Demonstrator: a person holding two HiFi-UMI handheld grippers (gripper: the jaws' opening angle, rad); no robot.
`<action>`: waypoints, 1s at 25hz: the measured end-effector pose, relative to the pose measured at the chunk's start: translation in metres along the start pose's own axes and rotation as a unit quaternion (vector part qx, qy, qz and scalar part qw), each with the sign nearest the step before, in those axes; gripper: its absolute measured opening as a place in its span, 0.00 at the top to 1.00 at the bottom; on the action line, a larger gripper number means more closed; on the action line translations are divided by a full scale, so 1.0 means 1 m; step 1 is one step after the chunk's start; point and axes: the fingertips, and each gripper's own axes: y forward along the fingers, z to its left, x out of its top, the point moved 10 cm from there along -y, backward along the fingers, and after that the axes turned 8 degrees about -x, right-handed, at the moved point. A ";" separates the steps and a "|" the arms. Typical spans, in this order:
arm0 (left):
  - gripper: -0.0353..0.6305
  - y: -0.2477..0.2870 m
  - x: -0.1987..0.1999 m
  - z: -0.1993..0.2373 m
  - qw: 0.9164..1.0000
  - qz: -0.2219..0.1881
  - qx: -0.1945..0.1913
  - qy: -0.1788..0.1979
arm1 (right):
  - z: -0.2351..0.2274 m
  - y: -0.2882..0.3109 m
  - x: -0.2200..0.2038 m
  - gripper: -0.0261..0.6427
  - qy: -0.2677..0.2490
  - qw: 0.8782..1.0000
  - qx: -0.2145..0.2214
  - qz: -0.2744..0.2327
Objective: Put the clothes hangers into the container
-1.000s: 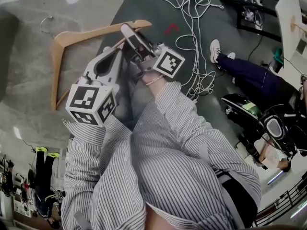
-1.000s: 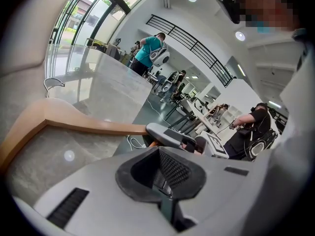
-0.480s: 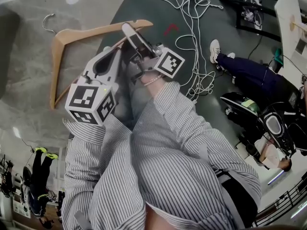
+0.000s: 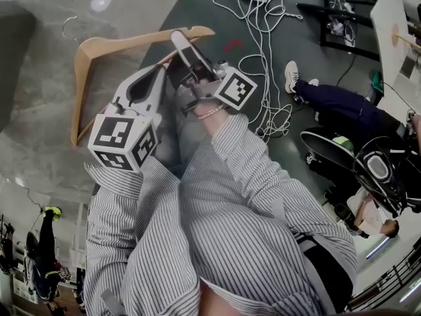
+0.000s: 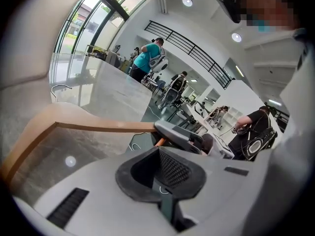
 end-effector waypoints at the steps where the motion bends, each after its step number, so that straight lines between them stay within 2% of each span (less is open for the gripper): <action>1: 0.93 -0.003 0.004 0.000 1.000 -0.003 0.001 0.002 | 0.005 0.001 0.001 0.88 -0.003 1.000 0.001 0.000; 6: 0.93 -0.015 0.017 0.002 1.000 -0.029 0.009 0.008 | 0.027 0.005 0.004 0.88 -0.028 1.000 0.008 0.004; 14: 0.93 -0.027 0.038 -0.014 0.997 -0.063 -0.003 0.053 | 0.061 0.003 0.015 0.88 -0.065 0.998 0.019 0.009; 21: 0.93 -0.051 0.059 -0.021 0.992 -0.091 0.026 0.078 | 0.103 0.007 0.024 0.88 -0.113 0.993 0.022 0.028; 25: 0.93 -0.063 0.061 -0.028 0.991 -0.108 0.030 0.076 | 0.121 0.008 0.023 0.88 -0.134 0.990 0.020 0.037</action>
